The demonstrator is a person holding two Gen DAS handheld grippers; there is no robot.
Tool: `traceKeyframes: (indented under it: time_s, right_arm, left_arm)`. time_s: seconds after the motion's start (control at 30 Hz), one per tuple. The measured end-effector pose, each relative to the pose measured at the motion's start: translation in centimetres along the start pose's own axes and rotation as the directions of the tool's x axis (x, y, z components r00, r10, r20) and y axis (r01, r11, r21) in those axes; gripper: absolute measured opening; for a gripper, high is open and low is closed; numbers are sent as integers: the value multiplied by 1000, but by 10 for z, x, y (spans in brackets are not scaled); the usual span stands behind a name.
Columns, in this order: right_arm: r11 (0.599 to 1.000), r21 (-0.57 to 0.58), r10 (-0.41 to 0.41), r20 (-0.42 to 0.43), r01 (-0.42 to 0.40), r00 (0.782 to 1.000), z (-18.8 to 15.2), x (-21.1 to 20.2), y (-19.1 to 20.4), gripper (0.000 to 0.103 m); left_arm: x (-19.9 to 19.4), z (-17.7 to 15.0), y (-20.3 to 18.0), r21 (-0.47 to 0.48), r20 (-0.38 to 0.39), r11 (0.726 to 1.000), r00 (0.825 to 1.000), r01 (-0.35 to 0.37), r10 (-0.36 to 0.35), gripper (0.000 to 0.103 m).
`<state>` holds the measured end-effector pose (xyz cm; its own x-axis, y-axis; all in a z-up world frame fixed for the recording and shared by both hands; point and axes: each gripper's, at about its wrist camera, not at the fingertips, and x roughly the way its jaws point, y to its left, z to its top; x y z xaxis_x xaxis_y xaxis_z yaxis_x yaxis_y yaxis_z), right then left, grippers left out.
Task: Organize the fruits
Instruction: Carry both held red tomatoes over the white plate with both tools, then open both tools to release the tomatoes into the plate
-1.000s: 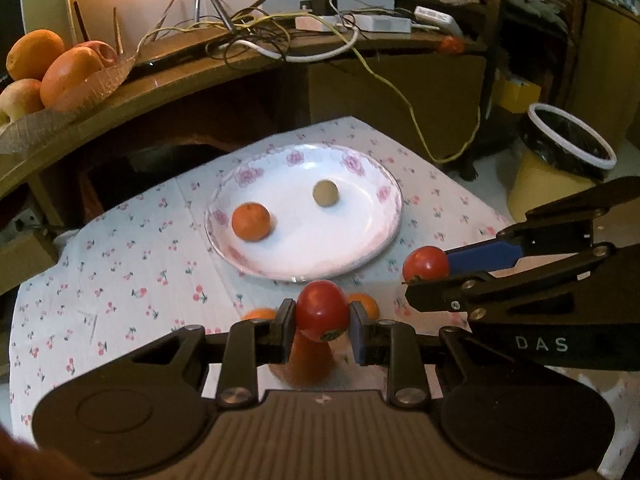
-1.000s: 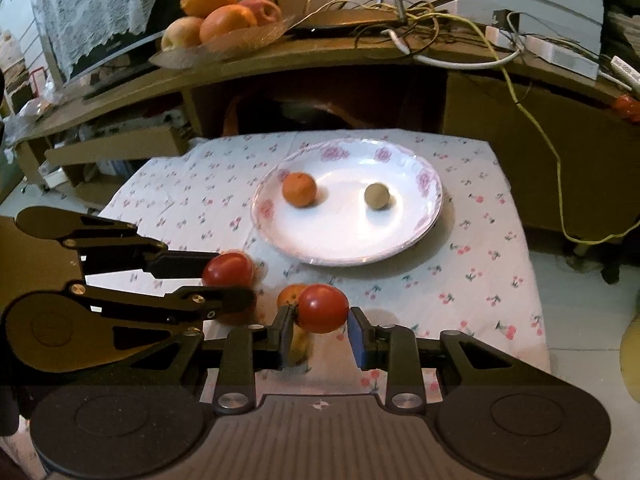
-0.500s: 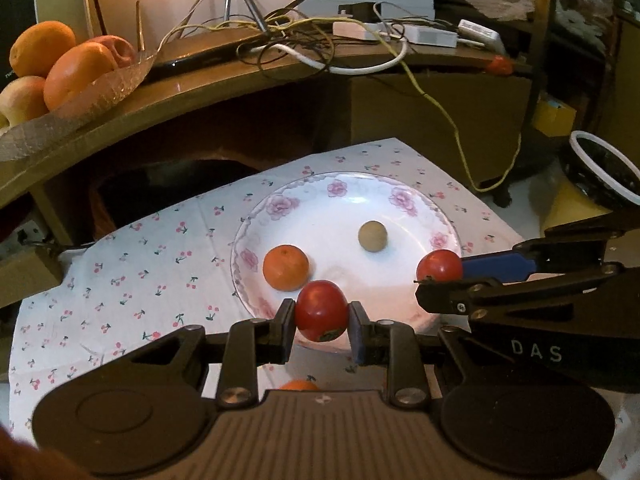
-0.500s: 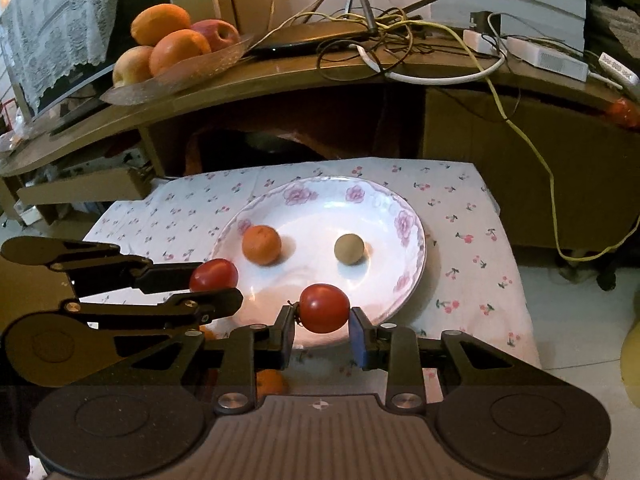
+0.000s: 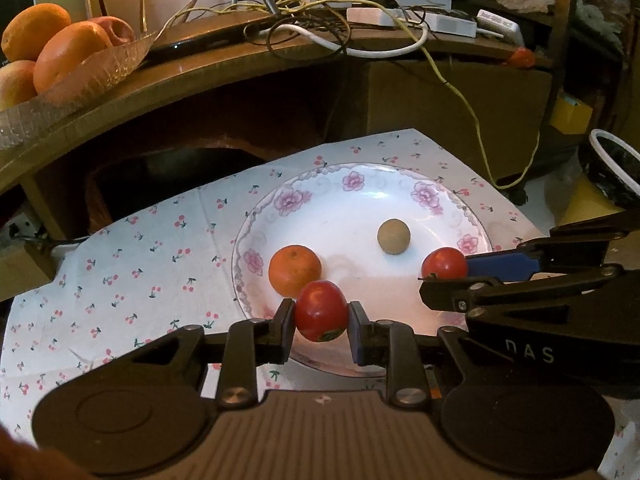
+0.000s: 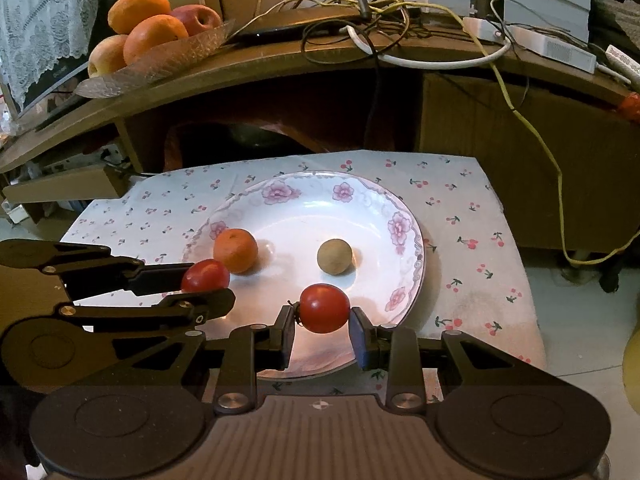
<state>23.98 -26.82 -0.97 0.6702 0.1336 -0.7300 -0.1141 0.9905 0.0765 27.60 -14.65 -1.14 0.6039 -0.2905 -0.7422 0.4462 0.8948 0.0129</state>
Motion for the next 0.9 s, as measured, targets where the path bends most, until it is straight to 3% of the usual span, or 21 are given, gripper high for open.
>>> traceKeyframes:
  time_s: [0.9]
  right_arm:
    - [1000,-3,1,10,-1,1000,-2,2,2,36]
  left_arm:
    - [2,-1,2,-15,-4,1000,1000,-12,12,34]
